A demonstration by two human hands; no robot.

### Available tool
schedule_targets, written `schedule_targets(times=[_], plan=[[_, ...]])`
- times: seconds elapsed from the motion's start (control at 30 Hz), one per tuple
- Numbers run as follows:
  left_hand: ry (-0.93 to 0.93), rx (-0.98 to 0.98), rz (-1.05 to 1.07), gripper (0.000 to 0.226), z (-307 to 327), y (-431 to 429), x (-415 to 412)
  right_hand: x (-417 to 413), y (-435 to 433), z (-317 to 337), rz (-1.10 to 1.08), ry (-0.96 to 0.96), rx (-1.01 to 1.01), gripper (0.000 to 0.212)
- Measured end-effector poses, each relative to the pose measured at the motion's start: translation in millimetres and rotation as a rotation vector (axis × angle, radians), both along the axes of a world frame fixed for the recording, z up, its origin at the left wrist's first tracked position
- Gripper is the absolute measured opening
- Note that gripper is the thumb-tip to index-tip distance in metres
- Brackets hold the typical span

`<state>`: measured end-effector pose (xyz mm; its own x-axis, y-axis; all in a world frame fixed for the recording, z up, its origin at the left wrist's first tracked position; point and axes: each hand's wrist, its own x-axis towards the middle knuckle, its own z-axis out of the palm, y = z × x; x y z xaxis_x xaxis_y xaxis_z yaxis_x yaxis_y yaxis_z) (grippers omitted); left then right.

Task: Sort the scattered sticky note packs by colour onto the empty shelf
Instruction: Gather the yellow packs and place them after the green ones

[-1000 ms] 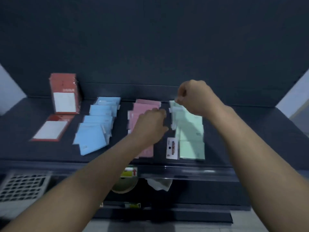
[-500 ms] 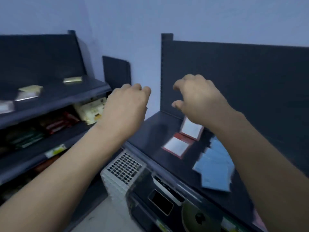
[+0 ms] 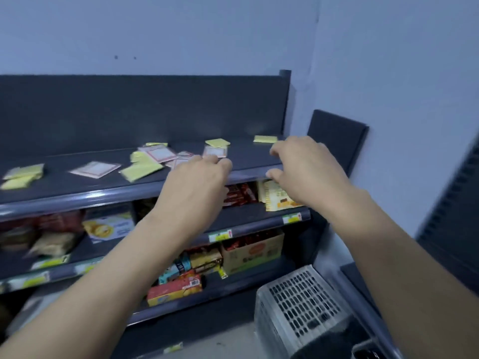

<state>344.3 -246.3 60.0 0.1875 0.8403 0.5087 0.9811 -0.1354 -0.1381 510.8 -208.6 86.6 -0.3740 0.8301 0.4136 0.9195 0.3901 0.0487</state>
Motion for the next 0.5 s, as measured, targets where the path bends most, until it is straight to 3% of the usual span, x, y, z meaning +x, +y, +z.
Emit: schedule_targets(times=[0.2,0.5], plan=[[-0.050,-0.088,0.255,0.025,-19.5,21.4,-70.6,-76.0,53.8,-12.8,0.167,0.007,-0.066,0.032],[-0.164,-0.140,0.542,0.020,-34.2,89.8,-153.0,-159.5,151.3,-24.9,0.343,0.015,-0.092,0.023]])
